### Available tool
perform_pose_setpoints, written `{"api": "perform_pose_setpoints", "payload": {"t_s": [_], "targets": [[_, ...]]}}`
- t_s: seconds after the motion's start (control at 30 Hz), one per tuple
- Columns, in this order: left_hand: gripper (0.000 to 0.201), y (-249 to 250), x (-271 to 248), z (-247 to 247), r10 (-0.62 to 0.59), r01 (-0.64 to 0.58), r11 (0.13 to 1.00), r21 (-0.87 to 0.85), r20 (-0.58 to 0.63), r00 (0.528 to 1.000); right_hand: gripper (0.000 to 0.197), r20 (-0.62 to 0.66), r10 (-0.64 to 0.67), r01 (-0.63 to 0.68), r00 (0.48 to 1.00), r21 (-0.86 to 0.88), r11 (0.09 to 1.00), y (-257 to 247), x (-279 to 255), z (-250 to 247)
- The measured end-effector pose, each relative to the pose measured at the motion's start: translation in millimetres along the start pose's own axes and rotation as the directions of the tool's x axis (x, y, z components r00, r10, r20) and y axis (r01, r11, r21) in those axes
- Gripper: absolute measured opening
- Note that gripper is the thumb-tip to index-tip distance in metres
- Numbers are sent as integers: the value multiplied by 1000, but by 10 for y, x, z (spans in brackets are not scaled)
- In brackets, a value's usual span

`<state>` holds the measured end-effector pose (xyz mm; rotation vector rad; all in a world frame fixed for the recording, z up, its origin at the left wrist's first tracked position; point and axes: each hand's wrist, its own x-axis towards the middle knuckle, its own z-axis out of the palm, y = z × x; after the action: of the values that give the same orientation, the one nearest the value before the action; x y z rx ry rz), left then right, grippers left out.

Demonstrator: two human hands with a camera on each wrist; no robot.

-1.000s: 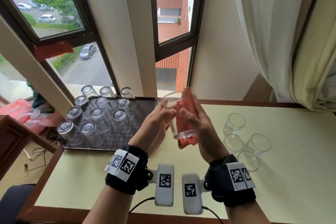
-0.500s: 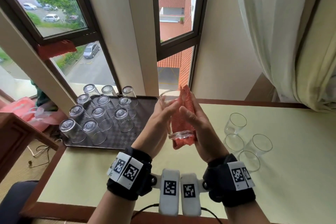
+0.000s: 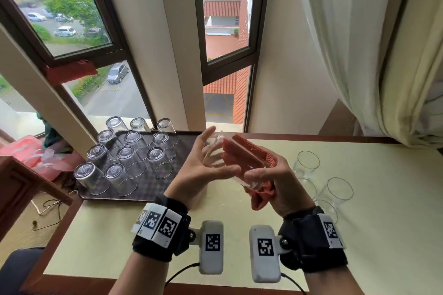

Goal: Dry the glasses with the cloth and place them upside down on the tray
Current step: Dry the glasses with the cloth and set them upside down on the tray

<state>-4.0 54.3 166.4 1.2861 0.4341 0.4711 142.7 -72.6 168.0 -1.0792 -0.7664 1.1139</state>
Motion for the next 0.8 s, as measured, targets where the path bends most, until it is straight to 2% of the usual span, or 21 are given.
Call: {"api": "perform_pose_setpoints", "payload": {"t_s": [0.1,0.2,0.33,0.4,0.53,0.6,0.67,0.8], "targets": [[101,73,-30,5,-16,2,989,146,94,995,62,48,-14,14,999,17,1000,-103,-33,-51],[83,65,-42,59,-6,-1,984,181,39,999,65,-3,-9,9,1000,14,1000,-155,-44,-73],[85,-13,-55,121,81,-71,989,128,-73,994,60,-197,-73,52,978,-107,993,-184,-43,-54],[88,-8,-68,140,125,-111,988,105,-135,983,55,-222,-106,77,969,-134,988,-194,-54,-24],[96,33,-69,159,187,-175,981,82,-189,964,27,-220,-126,105,967,-101,989,-223,-49,54],[101,30,-64,195,209,-194,976,102,-165,964,30,-261,-114,97,959,-77,992,-261,-15,95],[97,29,-58,236,221,-204,971,122,-148,964,33,-283,-115,96,952,-79,992,-292,9,136],[83,54,-24,182,250,-231,968,102,-268,930,44,-270,-118,106,956,-61,993,-292,-33,175]]}}
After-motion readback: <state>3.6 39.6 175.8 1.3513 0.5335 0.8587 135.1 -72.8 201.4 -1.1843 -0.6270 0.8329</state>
